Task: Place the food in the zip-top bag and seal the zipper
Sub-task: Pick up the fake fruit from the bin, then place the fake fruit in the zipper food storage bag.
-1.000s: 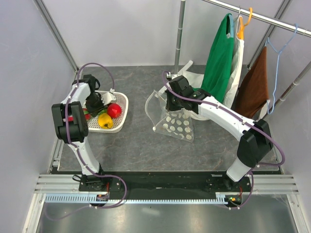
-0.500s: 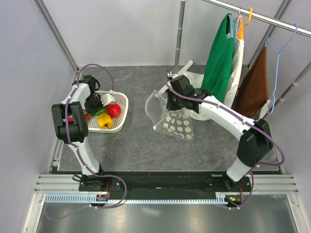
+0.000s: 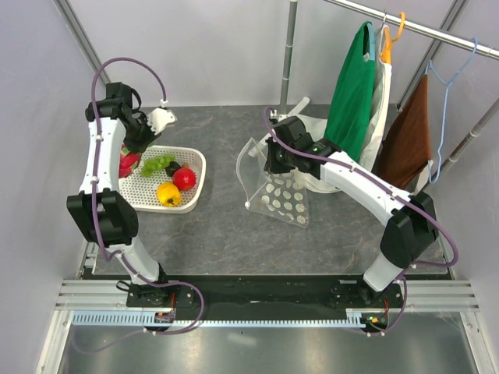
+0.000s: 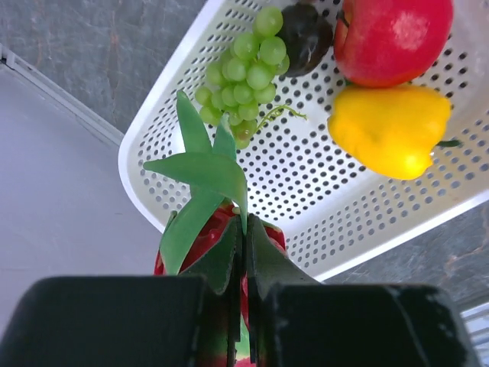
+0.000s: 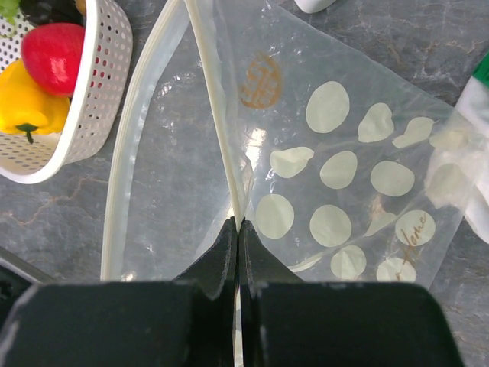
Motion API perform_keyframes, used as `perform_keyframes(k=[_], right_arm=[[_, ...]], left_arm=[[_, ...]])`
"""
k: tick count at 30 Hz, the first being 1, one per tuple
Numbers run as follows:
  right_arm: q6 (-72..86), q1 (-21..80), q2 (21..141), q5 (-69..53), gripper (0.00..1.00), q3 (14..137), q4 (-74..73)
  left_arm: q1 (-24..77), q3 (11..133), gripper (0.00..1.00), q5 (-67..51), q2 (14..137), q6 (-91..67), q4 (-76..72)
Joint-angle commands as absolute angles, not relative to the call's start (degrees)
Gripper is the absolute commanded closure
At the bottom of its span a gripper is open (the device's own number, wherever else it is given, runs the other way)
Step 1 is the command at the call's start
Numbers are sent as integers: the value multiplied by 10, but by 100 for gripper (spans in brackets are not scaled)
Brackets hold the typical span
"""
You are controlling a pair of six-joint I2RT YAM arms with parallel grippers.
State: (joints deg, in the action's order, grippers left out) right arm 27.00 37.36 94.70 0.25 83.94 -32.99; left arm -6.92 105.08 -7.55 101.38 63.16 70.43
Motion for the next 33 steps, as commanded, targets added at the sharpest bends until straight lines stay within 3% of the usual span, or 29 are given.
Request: perform_keyframes(k=[1, 6, 10, 14, 15, 21, 26, 33], right_arm=[[294, 369, 949, -24, 100, 860, -313], [315, 368, 954, -55, 100, 876, -301], [349, 368, 959, -90, 100, 894, -285], [371, 367, 957, -98, 100, 897, -273], [374, 366, 958, -98, 100, 896, -272], [415, 352, 969, -119, 100, 883, -264], [428, 343, 976, -133, 100, 885, -260], [447, 327, 969, -153, 100, 865, -261]], left_arm=[[-64, 1102, 98, -129, 992, 565, 744], [-63, 1207, 98, -282, 978, 484, 759], [-48, 1278, 98, -412, 963, 330, 715], [-9, 1188, 98, -531, 892, 162, 559], [-5, 1156, 98, -538, 876, 87, 453], [97, 856, 98, -511, 746, -212, -40], [191, 801, 98, -437, 749, -227, -97], [219, 747, 98, -355, 768, -201, -124]])
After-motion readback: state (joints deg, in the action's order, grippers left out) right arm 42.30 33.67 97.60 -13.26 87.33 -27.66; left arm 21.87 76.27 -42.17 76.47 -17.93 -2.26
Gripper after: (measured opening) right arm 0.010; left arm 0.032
